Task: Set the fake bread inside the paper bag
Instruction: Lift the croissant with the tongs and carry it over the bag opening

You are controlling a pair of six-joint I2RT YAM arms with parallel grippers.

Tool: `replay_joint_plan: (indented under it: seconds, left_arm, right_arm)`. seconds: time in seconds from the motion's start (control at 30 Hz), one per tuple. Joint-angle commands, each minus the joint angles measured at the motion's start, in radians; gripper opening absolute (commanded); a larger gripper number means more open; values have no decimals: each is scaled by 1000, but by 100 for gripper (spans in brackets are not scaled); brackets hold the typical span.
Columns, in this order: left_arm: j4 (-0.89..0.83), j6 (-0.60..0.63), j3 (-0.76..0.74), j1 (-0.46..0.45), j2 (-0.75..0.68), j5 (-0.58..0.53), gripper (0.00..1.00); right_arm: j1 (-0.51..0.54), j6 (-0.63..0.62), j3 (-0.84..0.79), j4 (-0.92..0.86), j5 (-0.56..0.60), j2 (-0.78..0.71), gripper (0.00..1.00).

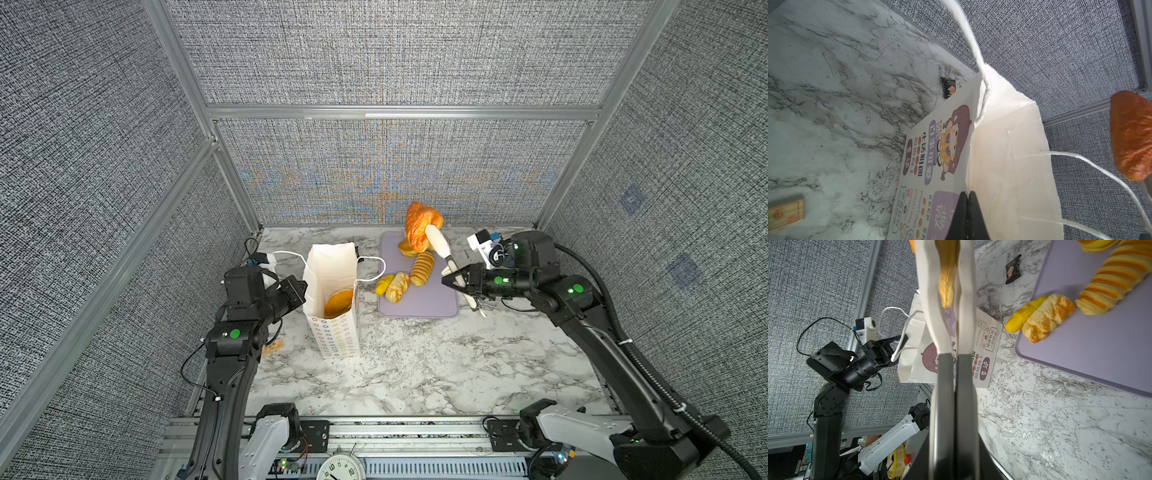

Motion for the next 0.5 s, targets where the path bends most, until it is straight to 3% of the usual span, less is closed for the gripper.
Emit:
replay_joint_plan:
  seconds: [0.0,0.47]
  left_arm:
    - [22,4,0,2,-1,5,2]
    - [19,3,2,0,-6,2,2]
  right_arm:
    - [34,-16,41,16,11,7,14]
    - [257,-85,227,-67,134,106,14]
